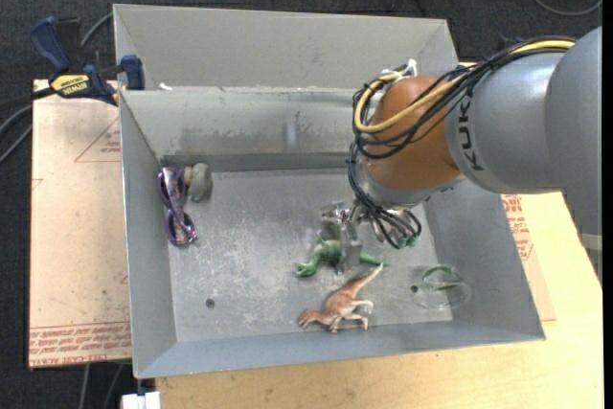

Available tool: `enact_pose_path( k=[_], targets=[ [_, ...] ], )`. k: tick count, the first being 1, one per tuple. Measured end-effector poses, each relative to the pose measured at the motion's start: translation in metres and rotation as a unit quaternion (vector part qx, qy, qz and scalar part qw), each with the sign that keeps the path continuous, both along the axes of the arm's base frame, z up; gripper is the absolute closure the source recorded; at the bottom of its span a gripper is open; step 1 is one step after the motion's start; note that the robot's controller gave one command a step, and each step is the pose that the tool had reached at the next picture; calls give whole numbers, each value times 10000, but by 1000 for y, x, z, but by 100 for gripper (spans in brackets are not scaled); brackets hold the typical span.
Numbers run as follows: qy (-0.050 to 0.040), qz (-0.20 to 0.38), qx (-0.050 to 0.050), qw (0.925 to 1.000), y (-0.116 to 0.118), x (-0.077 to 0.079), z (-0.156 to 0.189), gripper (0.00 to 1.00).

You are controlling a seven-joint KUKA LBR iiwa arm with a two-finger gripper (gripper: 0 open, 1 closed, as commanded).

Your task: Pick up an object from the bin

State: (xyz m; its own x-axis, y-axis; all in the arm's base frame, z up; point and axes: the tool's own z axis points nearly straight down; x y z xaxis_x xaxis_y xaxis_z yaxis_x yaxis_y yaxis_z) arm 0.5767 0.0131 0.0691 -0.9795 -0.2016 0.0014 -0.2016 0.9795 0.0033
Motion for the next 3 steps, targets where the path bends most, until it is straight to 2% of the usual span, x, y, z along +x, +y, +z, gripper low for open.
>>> enact_pose_path(
  k=[2,3],
  targets=[
    [29,-2,2,10000,0,-2,7,100],
    [45,-2,3,10000,1,-3,27,100]
  ],
)
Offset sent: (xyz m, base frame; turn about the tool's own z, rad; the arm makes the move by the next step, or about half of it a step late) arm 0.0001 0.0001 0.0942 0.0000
